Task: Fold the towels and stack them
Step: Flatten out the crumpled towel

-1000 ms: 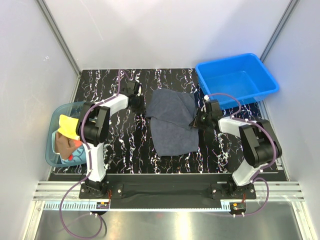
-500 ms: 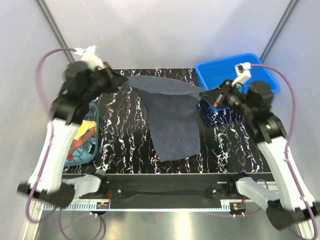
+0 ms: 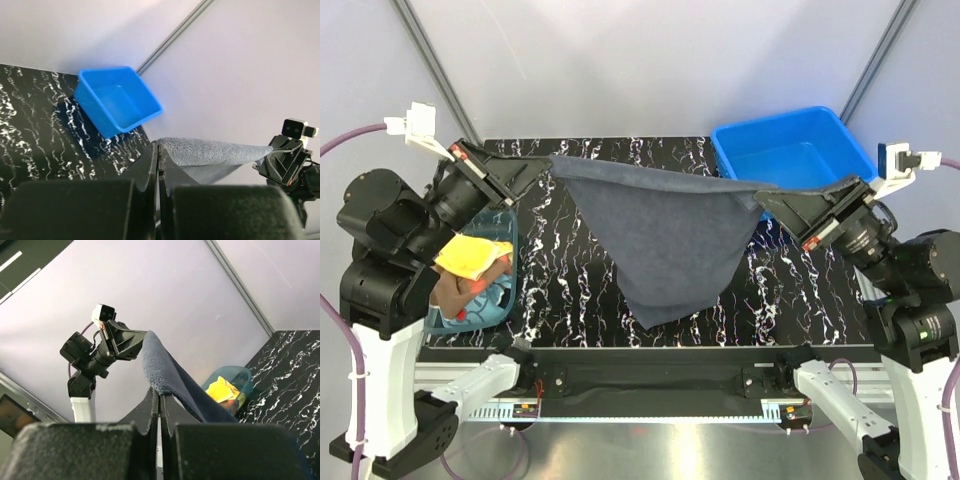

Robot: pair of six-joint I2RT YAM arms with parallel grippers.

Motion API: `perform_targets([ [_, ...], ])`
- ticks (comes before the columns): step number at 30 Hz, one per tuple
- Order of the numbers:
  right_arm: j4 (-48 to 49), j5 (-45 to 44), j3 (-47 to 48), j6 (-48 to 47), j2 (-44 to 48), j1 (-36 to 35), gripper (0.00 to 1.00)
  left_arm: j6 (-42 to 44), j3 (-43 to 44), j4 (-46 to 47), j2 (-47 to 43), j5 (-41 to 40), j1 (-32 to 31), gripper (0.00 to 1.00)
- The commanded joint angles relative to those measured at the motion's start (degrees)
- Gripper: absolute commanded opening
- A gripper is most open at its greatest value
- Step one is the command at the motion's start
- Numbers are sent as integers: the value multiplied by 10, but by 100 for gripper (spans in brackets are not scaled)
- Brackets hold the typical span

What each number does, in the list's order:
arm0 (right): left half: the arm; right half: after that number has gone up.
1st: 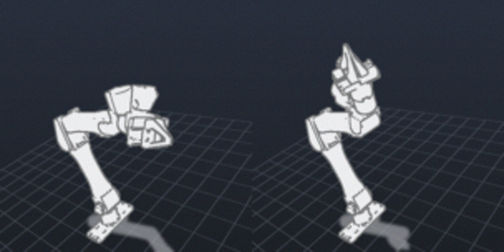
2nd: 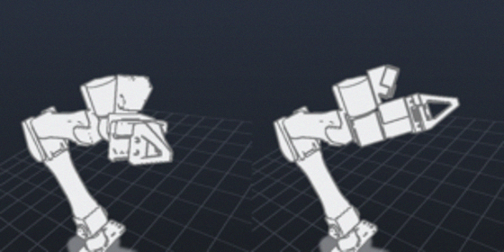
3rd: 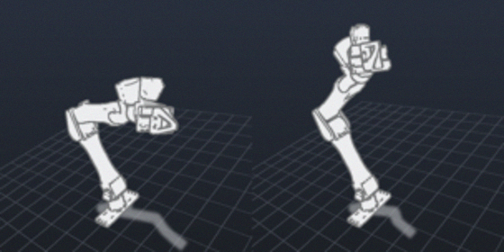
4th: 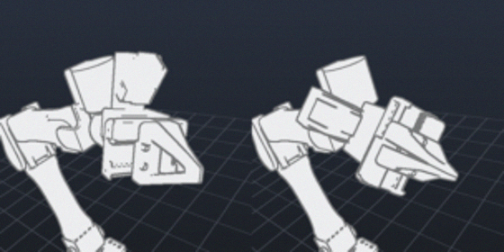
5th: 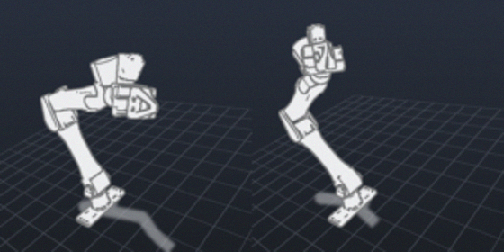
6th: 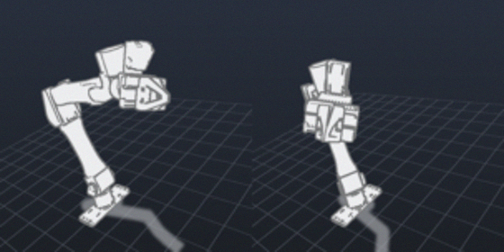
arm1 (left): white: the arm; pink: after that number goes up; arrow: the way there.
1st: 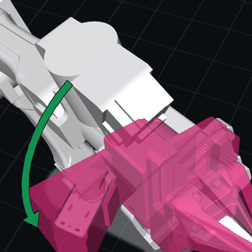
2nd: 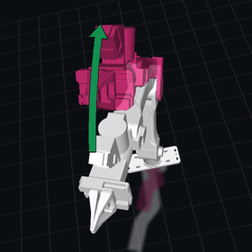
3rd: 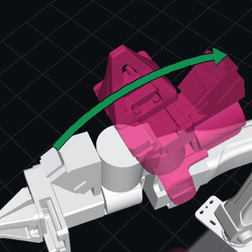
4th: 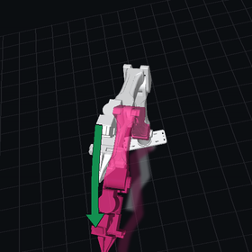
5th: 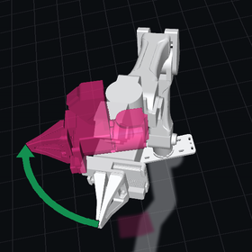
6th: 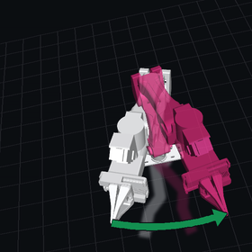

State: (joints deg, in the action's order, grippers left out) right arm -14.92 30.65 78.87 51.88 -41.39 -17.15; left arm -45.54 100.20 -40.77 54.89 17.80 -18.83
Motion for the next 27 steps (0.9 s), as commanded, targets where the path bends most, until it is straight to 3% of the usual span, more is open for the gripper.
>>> perform_targets([
  [1, 51, 7, 39, 28, -43, -3, 0, -17, 42, 16, 25, 21, -2, 0],
  [6, -34, 14, 222, -39, -149, -3, 0, -10, 146, 24, 109, 17, -2, 0],
  [7, -41, 22, 249, -56, -192, -3, 0, 2, 208, 2, 130, 9, -2, 0],
  [10, -78, -2, 347, -85, -270, -3, 0, 30, 320, -46, 207, -31, -1, 0],
  [13, -124, -10, 463, -119, -362, -3, 0, 43, 379, -55, 260, -75, 15, 0],
  [21, -104, -11, 648, -151, -504, -3, 0, 71, 383, 20, 287, -105, 70, 0],
  [27, -90, -7, 633, -164, -496, -3, 0, 101, 391, 26, 274, -119, 85, 0],
])
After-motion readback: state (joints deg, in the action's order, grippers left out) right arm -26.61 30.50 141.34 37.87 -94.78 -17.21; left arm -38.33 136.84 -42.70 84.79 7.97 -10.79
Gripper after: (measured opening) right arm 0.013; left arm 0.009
